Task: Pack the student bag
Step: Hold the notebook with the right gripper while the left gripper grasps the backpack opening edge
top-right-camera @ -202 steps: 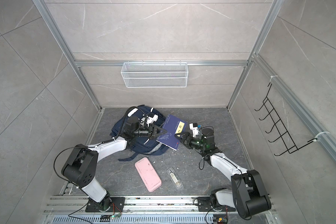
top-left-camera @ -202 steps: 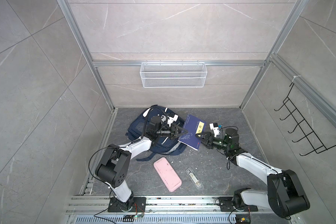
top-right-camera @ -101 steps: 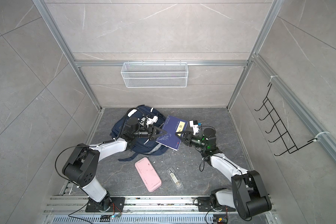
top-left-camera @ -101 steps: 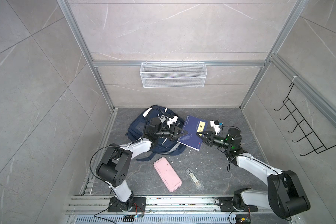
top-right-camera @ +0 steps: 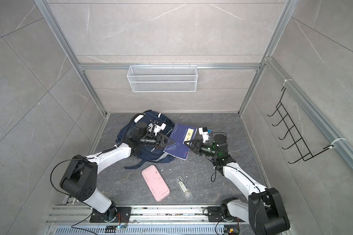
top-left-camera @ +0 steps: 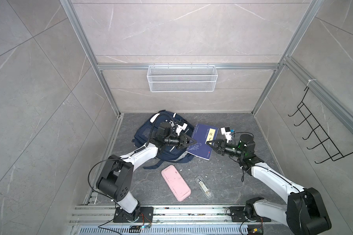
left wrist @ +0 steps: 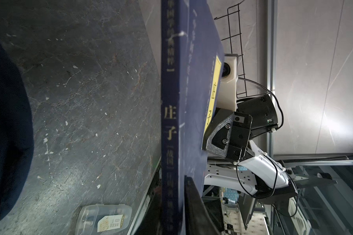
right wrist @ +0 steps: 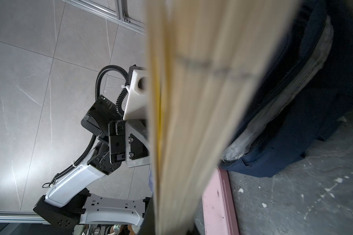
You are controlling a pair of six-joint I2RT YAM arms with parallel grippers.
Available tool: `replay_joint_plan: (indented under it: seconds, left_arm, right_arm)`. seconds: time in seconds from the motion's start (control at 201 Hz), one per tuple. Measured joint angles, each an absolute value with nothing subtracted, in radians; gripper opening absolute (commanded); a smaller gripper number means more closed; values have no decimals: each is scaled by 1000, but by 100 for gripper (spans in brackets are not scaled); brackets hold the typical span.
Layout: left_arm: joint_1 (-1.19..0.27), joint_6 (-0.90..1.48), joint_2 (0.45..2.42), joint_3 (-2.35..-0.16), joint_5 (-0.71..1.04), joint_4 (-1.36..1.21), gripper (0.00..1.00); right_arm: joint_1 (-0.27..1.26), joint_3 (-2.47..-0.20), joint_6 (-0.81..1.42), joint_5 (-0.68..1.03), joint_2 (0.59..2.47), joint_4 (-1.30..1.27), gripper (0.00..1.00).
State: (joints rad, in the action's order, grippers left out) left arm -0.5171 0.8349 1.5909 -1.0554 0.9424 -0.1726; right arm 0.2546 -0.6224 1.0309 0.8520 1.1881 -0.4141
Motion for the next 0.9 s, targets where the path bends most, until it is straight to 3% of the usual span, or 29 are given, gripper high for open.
replay_joint_plan:
  seconds: [0.149, 0.284, 0.597, 0.896]
  left_arm:
    - [-510, 736, 1559, -1061, 879, -20, 52]
    - [-509, 660, 1534, -1076, 786, 128, 58]
    - [-500, 511, 1441, -1121, 491, 404, 58]
    - [-566, 422, 1491, -1224, 99, 624, 55]
  right_arm:
    - [252, -639, 974, 809, 1160, -306, 0]
    - [251, -648, 936, 774, 1141, -222, 0]
    - [251, -649, 892, 714, 1127, -133, 0]
    - [249, -646, 863, 653, 1159, -36, 0]
